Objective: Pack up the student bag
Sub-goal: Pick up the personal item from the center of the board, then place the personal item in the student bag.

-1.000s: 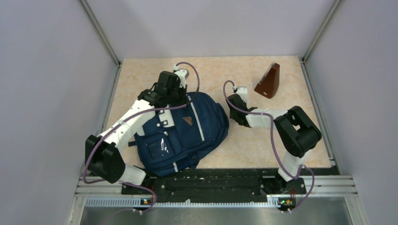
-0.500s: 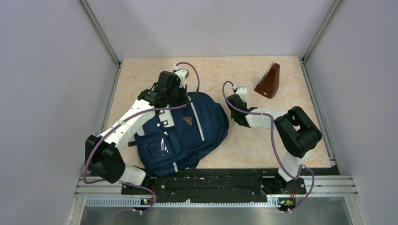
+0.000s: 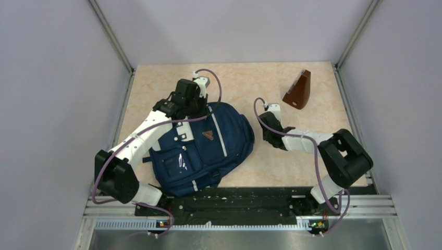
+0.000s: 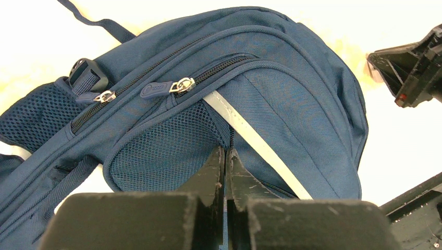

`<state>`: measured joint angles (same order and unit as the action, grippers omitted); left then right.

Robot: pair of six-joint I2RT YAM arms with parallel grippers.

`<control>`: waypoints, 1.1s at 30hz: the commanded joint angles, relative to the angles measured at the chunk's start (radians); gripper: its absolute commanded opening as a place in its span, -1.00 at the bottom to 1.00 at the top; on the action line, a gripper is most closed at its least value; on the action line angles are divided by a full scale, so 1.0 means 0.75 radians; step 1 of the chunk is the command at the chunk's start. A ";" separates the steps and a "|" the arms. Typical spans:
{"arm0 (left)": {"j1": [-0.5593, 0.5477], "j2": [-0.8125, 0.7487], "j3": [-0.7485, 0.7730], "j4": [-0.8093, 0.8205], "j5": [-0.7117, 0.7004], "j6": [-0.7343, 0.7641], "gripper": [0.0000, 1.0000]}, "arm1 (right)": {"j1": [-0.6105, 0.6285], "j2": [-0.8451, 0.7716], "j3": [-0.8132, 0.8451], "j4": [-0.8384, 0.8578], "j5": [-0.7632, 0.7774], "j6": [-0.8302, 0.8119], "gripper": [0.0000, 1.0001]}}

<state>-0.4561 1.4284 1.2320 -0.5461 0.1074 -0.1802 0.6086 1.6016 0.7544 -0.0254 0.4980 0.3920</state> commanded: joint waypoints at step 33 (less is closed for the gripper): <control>0.011 -0.085 0.022 0.065 -0.008 0.011 -1.00 | 0.243 -0.299 0.334 0.275 -0.620 0.154 -1.00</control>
<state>-0.4561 1.4223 1.2320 -0.5488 0.1074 -0.1802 0.7464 1.3075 0.8951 0.0914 0.0834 0.5091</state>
